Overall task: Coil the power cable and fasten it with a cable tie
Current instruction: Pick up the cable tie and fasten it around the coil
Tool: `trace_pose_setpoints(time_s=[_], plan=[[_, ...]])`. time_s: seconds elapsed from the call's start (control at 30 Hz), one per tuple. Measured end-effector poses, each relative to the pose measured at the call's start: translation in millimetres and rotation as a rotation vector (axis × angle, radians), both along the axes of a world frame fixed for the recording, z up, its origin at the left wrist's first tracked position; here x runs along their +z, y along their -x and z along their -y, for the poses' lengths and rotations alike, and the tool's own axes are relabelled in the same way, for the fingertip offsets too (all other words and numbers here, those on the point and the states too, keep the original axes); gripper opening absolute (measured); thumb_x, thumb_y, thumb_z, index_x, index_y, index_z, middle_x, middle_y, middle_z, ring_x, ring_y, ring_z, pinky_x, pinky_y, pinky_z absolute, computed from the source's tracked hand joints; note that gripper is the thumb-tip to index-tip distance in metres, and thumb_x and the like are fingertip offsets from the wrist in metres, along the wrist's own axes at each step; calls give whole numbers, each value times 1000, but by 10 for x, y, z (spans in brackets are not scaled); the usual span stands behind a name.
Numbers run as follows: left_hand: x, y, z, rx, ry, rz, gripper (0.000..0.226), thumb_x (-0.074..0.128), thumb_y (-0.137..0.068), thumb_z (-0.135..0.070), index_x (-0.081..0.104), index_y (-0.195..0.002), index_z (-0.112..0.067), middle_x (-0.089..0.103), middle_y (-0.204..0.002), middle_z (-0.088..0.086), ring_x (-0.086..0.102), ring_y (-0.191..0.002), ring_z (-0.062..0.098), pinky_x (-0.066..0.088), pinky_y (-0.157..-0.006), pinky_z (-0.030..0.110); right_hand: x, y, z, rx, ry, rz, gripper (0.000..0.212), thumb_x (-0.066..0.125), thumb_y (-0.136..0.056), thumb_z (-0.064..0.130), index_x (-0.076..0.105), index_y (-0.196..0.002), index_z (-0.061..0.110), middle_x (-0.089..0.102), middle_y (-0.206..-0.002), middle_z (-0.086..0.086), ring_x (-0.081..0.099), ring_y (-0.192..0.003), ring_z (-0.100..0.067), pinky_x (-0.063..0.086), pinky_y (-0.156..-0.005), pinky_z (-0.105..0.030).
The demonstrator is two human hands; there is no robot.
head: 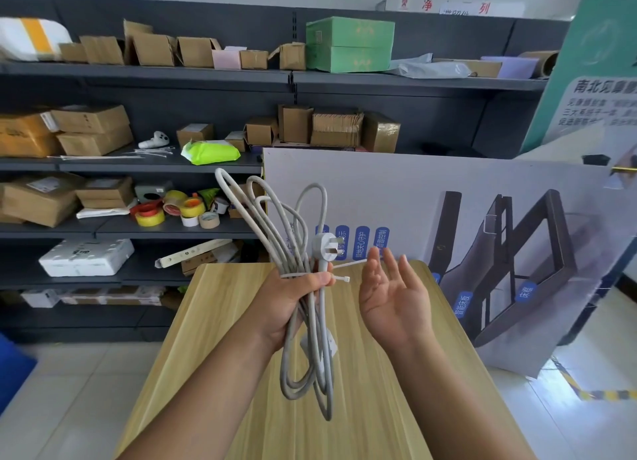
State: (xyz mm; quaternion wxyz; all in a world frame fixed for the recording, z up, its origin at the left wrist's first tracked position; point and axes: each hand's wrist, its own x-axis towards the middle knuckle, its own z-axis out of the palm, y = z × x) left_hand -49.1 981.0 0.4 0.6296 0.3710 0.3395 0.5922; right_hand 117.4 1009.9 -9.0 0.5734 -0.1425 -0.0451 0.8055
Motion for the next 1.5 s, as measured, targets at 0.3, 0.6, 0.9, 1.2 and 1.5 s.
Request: trace_pose_setpoints(time_s=[0.3,0.6,0.9,1.2,1.5], plan=[[3,35,61,-8,4,2,35,74,-66,-8,65,-98,3,66,-60,-2,63,-54,8,50,-58,17,-10,-31,15,135,-170,-88,21,59,-89,29,72,-102,19,73,-75,-1,59,-47,-8,50,-44,-17],[3,69,88,88,60,20,20,67,-72,-3,68,-92,0,69,-66,3,63,-51,9,53,-56,20,79,-12,208,139,-285,125,45,100,-37,16,78,-76,13,71,-67,2,69,-56,-8,56,-51,-16],[52,67,147,27,90,54,18,72,-67,-9,72,-84,-6,60,-51,-1,51,-46,11,48,-61,25,170,188,322,21,-336,420,26,82,-55,11,72,-79,6,70,-70,-11,70,-61,-16,57,-55,-19],[79,47,168,16,50,31,15,67,-72,-7,73,-86,-7,56,-54,2,50,-55,17,48,-53,24,254,244,439,37,-297,454,14,68,-71,4,66,-85,2,72,-73,-13,71,-63,-16,58,-58,-19],[30,51,142,120,26,-63,12,68,-74,-7,75,-82,-10,63,-57,0,59,-49,8,50,-56,22,268,259,472,64,-282,508,8,68,-71,5,75,-74,6,73,-74,-13,72,-66,-17,59,-59,-20]])
